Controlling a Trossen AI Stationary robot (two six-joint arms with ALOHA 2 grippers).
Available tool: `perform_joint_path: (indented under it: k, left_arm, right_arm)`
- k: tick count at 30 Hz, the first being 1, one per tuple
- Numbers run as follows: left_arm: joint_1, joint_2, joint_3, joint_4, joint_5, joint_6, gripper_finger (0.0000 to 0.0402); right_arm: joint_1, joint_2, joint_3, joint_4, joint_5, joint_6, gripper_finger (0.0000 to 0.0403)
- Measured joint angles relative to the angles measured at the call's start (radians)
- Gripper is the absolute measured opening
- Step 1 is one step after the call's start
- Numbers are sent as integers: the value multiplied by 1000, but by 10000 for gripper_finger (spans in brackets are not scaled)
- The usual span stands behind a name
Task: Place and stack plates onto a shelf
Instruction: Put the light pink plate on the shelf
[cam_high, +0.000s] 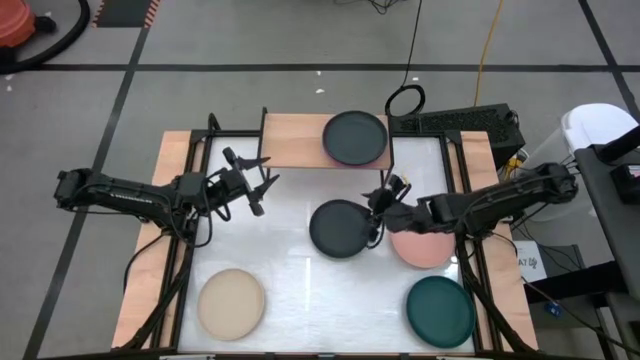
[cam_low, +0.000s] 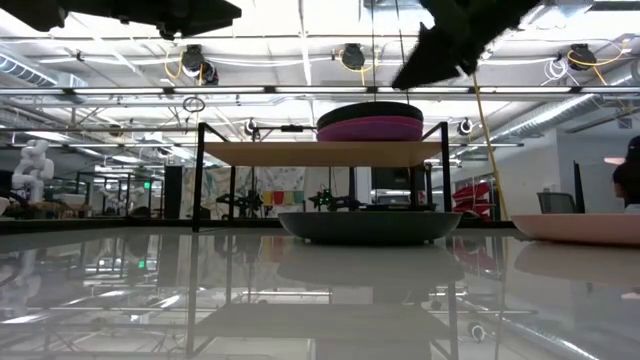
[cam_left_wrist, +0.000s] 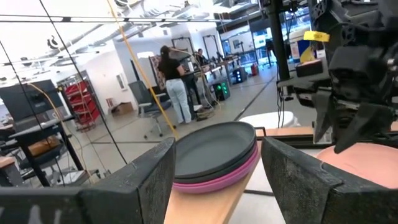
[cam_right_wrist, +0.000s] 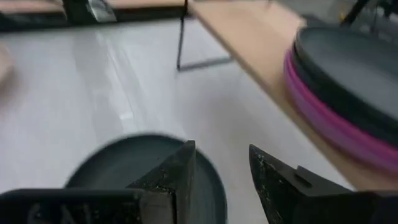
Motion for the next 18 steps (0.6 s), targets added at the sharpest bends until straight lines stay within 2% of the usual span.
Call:
perform_joint_path:
  k: [6, 18]
  left_arm:
    - [0, 1, 0, -4, 1, -17, 241]
    - [0, 1, 0, -24, 2, -44, 241]
  right_arm:
    - [-4, -1, 8, -229, -9, 184, 132]
    - [-71, -1, 8, -383, -11, 391, 132]
